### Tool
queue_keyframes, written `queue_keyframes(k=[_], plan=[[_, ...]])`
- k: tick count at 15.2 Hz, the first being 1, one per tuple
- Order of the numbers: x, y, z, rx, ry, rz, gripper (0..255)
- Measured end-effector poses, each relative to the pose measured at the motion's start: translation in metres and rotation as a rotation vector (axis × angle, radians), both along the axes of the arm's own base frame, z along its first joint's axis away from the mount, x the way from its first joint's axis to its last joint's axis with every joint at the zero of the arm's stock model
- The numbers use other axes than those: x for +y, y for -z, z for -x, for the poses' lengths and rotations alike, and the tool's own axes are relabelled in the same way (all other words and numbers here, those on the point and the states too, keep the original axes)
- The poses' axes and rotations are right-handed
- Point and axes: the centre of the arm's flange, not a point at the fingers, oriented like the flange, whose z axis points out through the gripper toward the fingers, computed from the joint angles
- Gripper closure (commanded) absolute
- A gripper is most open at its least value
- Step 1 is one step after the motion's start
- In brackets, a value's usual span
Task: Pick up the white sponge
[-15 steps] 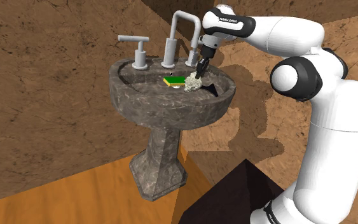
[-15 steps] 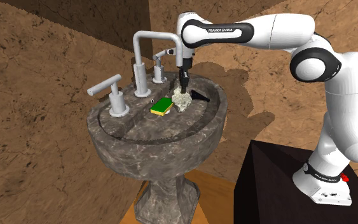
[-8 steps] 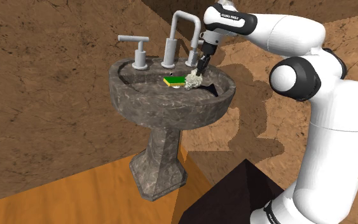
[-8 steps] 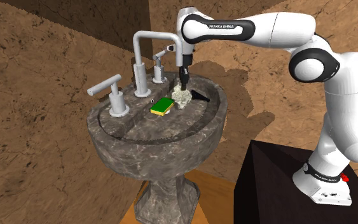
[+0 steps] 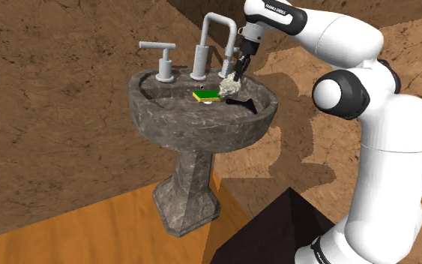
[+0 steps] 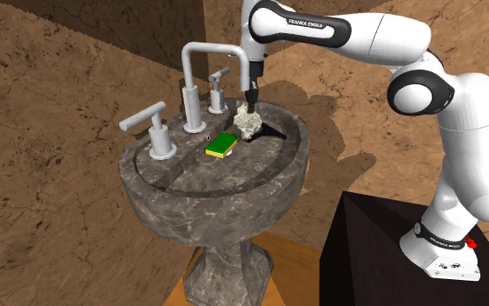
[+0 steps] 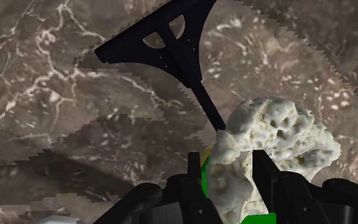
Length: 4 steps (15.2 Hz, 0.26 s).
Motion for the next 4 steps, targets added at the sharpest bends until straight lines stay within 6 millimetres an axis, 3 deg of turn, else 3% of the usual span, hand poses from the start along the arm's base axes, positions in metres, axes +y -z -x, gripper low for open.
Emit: queue_keyframes(k=[4], plan=[[0.001,-0.019,0.0,0.0,0.0,0.0,255]])
